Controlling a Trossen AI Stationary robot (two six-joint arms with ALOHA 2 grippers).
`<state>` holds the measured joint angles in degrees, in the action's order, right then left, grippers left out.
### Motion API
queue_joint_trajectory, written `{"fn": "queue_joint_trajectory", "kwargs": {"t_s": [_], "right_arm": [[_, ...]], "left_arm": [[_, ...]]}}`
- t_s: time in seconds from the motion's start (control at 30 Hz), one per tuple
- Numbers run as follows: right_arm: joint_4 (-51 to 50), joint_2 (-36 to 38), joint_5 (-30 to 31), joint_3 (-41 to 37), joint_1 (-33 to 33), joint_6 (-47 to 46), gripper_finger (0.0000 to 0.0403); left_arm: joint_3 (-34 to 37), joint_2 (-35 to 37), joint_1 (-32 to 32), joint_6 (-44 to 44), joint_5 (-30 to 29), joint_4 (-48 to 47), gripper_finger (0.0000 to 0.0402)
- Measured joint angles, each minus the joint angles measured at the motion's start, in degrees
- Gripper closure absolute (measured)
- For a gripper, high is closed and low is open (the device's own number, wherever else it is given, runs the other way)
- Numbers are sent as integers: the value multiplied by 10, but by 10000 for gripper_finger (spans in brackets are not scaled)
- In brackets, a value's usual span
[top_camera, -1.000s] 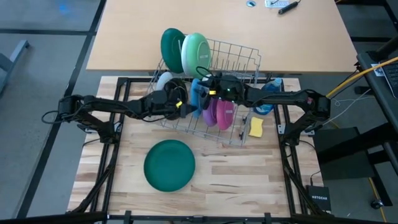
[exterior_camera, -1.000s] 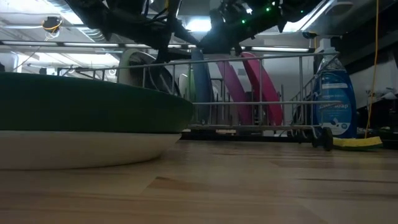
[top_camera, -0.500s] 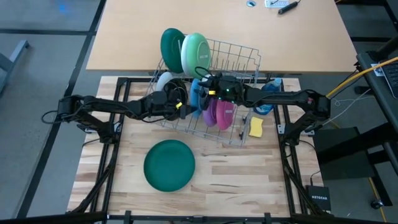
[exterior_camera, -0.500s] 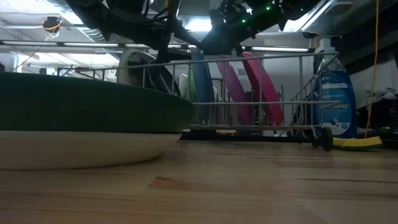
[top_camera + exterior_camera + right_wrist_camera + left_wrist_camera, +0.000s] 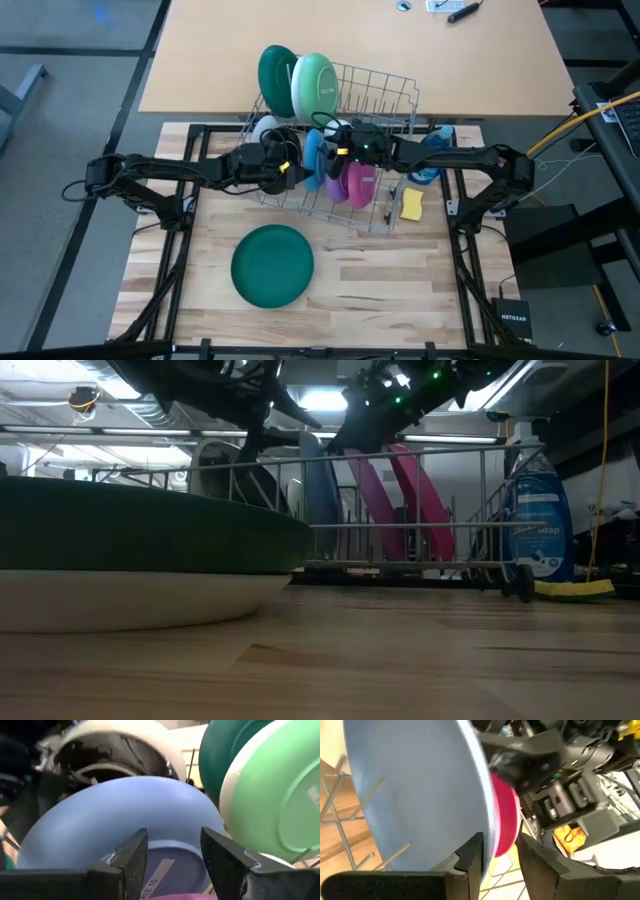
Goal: Sort dishes
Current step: Put the light blue plate in the dish rack
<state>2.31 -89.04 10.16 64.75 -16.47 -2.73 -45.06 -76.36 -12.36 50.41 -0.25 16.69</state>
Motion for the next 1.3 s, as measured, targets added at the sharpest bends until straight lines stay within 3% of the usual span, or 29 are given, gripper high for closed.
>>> {"fn": "queue_joint_trajectory", "kwargs": {"t_s": [0.5,0.77,1.3], "right_arm": [[99,11,6,1,0,-5,217],[157,-22,-49,1,0,-19,217],[63,-27,-32,4,-1,-36,217]], "left_arm": [[0,0,0,0,-13,-9,293],[0,0,0,1,-25,-10,293],[1,-1,3,-47,-18,-9,293]]}}
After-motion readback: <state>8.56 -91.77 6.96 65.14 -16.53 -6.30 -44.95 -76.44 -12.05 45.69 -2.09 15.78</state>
